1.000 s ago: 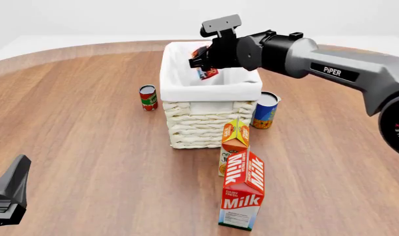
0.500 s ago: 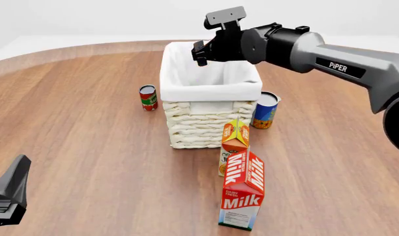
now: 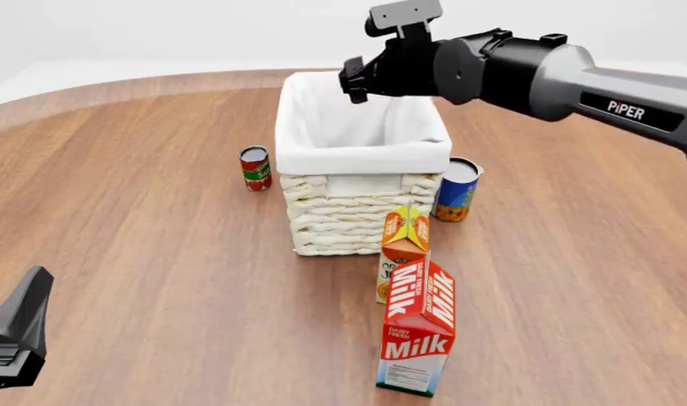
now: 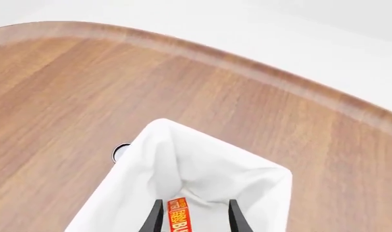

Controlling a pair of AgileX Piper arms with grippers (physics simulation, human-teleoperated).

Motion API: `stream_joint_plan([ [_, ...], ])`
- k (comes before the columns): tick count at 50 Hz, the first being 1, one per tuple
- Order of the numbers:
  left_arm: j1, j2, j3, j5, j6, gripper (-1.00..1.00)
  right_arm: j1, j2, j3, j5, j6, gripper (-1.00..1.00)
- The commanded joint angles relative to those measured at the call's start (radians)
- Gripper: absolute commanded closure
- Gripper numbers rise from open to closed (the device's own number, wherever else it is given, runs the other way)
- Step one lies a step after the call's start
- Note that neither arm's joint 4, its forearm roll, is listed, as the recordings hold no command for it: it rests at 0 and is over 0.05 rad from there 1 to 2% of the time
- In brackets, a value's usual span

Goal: Pick up the butter and put it in the basket.

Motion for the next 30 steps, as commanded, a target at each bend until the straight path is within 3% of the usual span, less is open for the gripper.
stream_joint_plan([
  [1,0.0,0.0,0.0,0.0,0.0,-1.0,0.007,-0.076,0.079,-0.037,0.019,-1.0],
  [19,0.0,0.0,0.0,0.0,0.0,-1.0,0.03,-0.242,0.169,-0.073,0.062,-1.0],
  [30,0.0,0.0,0.0,0.0,0.0,-1.0,0.087,-0.463,0.304,-0.142,0.121,-1.0],
])
